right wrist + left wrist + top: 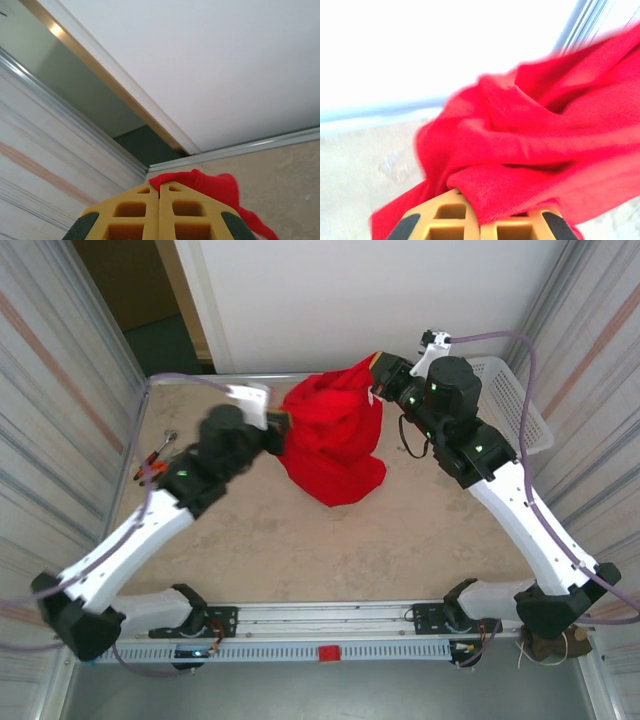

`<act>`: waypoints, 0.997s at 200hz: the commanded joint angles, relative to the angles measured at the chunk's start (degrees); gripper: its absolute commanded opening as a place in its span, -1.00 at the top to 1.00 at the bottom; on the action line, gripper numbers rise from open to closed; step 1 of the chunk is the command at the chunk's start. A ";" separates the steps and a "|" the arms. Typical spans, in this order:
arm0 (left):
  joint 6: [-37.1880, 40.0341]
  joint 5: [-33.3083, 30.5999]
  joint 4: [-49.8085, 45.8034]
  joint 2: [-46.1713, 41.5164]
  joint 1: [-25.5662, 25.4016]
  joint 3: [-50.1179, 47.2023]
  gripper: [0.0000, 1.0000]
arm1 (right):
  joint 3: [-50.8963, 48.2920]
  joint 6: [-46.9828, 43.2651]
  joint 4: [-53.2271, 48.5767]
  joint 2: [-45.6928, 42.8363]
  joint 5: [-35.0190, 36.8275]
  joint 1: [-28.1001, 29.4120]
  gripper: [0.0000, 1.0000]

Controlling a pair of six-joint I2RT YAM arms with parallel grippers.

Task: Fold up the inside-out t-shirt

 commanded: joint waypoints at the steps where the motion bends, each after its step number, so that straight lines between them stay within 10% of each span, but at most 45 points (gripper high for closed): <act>1: 2.66 16.79 -7.97 -1.22 5.99 9.76 1.00 | 1.83 2.50 1.79 0.41 -3.51 0.32 1.00; 41: 4.09 28.01 -13.68 3.07 11.02 20.59 1.00 | -3.45 3.68 2.17 -1.50 -2.19 -0.19 1.00; 129: 0.00 31.55 -2.80 28.48 11.92 7.36 1.00 | -45.88 10.84 -2.22 -11.32 0.83 -11.37 1.00; 146: -0.07 29.89 -6.75 36.53 12.01 13.33 0.43 | -49.13 9.45 -3.27 -8.87 0.06 -12.41 1.00; 168: -1.58 28.36 -6.52 37.48 11.91 13.81 0.06 | -47.81 5.85 -8.51 -9.00 2.47 -11.67 -0.14; 199: -6.27 25.50 -5.03 29.81 10.48 5.74 -0.14 | -42.80 -2.97 -10.53 -10.99 2.60 -10.05 -0.50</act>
